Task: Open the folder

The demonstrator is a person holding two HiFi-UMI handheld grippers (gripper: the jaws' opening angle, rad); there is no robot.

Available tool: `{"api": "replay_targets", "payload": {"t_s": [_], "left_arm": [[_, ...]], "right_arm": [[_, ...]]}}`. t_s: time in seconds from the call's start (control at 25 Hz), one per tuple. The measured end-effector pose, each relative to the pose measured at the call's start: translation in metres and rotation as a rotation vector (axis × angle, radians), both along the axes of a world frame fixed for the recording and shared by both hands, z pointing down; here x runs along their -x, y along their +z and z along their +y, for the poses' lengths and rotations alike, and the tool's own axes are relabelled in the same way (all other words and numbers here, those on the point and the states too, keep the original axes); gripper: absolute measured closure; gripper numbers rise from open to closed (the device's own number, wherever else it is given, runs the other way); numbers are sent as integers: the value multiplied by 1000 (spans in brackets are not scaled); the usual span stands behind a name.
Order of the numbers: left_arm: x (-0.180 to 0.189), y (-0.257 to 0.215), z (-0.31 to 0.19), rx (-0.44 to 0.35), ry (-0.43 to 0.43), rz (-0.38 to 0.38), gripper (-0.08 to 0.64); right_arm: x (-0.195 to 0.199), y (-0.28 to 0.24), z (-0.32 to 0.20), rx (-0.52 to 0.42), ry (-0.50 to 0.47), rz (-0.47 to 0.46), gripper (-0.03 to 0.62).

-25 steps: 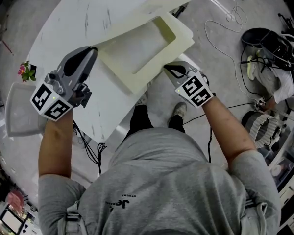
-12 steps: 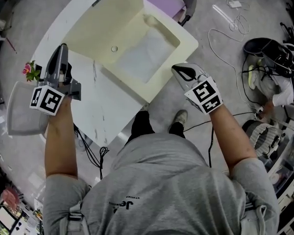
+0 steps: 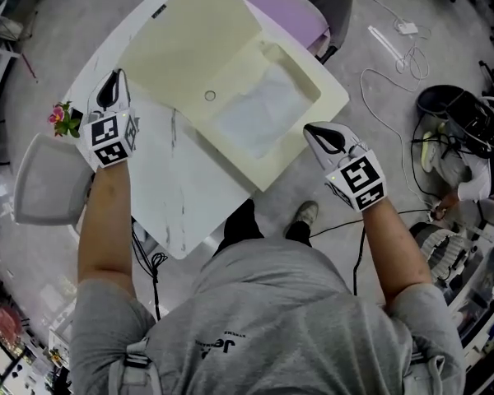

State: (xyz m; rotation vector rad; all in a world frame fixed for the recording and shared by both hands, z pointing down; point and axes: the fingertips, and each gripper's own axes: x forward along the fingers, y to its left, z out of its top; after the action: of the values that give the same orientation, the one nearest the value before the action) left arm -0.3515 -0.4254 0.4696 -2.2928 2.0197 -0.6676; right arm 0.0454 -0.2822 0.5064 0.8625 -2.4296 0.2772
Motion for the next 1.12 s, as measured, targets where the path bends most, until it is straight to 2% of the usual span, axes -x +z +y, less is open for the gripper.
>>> {"api": "replay_targets", "payload": {"t_s": [0.12,0.24,0.44,0.56,0.72,0.84,0.92,0.96,1.0,1.12], "left_arm": [[8,20,-17,42,-12,-164,491],[16,42,-31,88,-24,-277,487],[23,77,-52,152,-60,-331,480],[20,97,-60,188,-42,-401,477],[12,126,-64,239,39,-558,455],[-5,157,-59,298,181,-729,461],[-17,177,-53,343,270,-795,492],[-20,182,-52,355,295,-796,542],[-23,185,-52,365,307,-775,551],[-26,183,-57,434,322,-645,554]], "right_arm": [[-4,-1,-7,-2,20,-10,589],[-2,-5,-17,-9,41,-44,589],[1,-9,-40,-8,90,-115,588],[0,-9,-57,-15,125,-137,588],[-1,-8,-75,-21,163,-157,588],[-3,-4,-83,-9,180,-170,588],[-5,-1,-87,3,191,-178,588],[-6,0,-88,8,196,-182,589],[-7,1,-90,13,200,-186,589],[-9,4,-94,17,209,-183,589]]}}
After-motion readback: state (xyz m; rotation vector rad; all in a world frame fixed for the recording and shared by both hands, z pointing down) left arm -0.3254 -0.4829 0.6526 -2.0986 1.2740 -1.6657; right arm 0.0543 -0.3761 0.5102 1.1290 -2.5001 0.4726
